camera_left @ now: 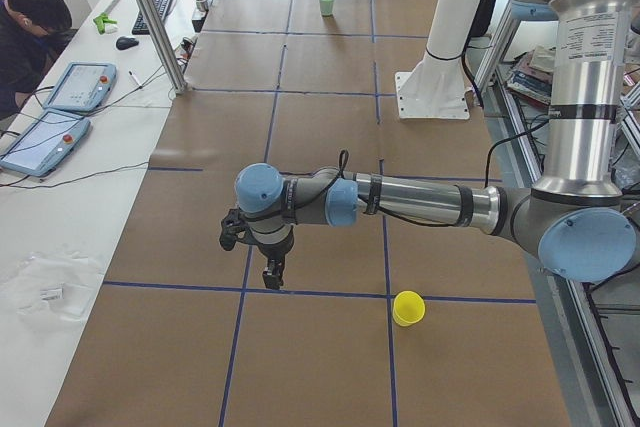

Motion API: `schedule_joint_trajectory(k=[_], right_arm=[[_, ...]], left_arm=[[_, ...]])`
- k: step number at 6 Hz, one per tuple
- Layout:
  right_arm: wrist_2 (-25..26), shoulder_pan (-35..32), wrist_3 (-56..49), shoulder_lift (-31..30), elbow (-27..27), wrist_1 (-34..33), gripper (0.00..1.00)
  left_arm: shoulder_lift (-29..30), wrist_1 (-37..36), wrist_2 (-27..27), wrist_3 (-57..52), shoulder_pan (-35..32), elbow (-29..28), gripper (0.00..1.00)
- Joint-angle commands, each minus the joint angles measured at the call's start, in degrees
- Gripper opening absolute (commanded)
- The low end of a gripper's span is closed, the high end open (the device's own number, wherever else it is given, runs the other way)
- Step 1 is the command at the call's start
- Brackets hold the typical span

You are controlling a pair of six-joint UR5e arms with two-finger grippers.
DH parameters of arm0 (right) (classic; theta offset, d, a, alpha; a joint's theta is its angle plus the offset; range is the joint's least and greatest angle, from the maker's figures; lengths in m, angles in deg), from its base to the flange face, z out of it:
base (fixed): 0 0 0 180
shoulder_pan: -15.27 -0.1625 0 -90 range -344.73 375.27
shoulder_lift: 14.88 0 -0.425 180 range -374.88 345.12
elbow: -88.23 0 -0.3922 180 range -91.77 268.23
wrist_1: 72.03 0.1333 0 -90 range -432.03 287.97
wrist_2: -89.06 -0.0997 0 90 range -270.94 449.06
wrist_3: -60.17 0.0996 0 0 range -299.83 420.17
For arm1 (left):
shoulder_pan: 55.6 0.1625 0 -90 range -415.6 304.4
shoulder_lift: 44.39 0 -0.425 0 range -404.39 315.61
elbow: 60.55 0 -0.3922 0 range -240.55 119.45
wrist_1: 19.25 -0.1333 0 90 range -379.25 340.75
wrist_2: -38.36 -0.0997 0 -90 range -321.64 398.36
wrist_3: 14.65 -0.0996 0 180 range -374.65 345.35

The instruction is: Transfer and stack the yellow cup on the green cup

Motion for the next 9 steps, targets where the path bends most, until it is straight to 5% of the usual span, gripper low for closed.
schedule_joint_trajectory(k=[1, 2, 4, 6, 9], right_arm=[[0.01, 0.00, 0.10, 0.29, 0.05, 0.02, 1.00], [0.01, 0.00, 0.10, 0.38, 0.05, 0.02, 1.00], [-0.17, 0.00, 0.19, 0.38, 0.14, -0.07, 1.00], [-0.17, 0.09, 0.19, 0.47, 0.23, -0.07, 1.00], [-0.61, 0.09, 0.19, 0.47, 0.23, 0.02, 1.00]], left_arm=[[4.49, 2.85, 0.21, 0.47, 0.11, -0.34, 1.00], [4.78, 3.38, 0.03, 3.17, -0.06, 2.35, 1.00], [-0.18, 4.44, -12.73, 15.01, 8.39, 15.23, 1.00], [-1.01, 4.01, -28.52, 53.81, 28.56, 24.39, 1.00], [-14.85, 3.48, -53.77, 96.23, 49.71, 34.96, 1.00]])
